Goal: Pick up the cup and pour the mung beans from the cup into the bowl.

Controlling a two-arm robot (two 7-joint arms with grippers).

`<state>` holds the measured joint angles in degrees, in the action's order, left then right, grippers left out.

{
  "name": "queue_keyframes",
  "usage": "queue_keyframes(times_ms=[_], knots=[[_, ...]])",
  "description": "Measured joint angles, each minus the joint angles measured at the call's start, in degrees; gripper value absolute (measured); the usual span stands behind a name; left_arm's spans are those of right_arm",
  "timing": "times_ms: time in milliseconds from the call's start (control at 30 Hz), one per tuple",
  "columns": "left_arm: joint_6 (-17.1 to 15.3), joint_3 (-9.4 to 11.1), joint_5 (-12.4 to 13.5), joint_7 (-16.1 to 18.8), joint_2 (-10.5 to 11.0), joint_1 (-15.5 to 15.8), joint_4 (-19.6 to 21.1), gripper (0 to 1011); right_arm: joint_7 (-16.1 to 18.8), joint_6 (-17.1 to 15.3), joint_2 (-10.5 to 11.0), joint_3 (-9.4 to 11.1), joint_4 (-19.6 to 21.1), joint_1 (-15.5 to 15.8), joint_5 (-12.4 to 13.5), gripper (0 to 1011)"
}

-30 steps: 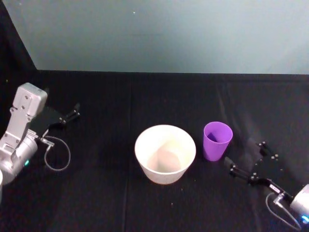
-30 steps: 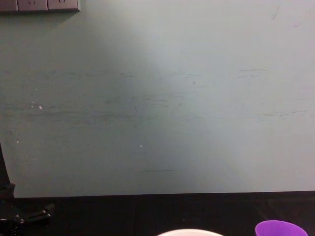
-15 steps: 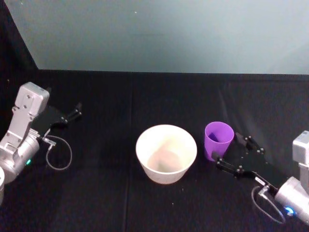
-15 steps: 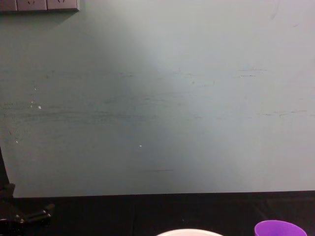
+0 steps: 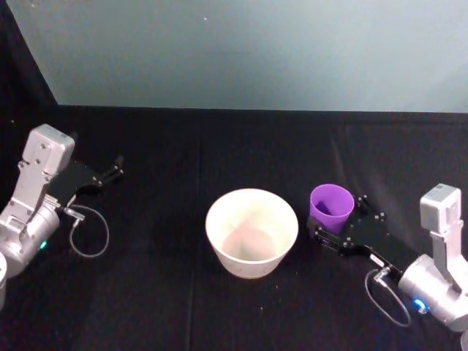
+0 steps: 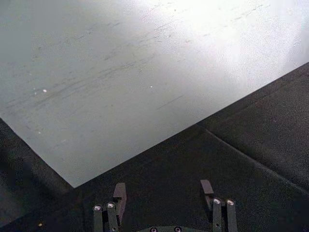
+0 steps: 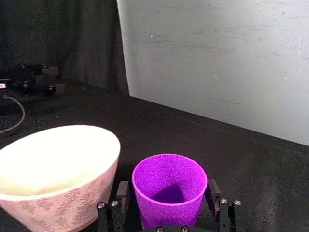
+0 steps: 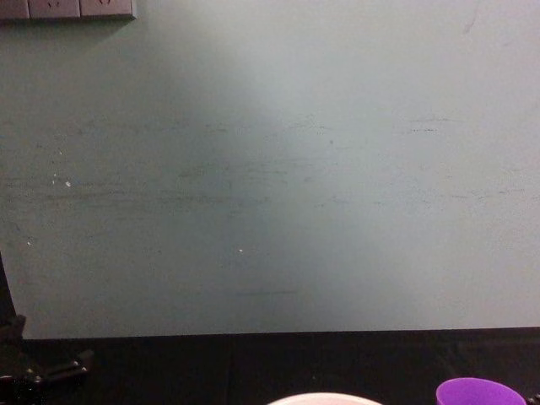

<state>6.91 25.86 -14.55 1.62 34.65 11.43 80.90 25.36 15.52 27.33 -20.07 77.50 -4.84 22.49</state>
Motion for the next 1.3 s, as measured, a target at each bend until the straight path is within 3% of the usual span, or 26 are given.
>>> queue_keyframes(times_ms=[533, 1300], knots=[[0.00, 0.00, 0.00, 0.00, 0.00, 0.00, 0.00, 1000, 0.34, -2.06, -3.30, 1.51, -1.79, -1.26, -0.92, 1003], [0.00, 0.00, 0.00, 0.00, 0.00, 0.00, 0.00, 1000, 1.28, -2.83, -5.82, 3.49, -2.38, -1.26, -2.24, 1003]])
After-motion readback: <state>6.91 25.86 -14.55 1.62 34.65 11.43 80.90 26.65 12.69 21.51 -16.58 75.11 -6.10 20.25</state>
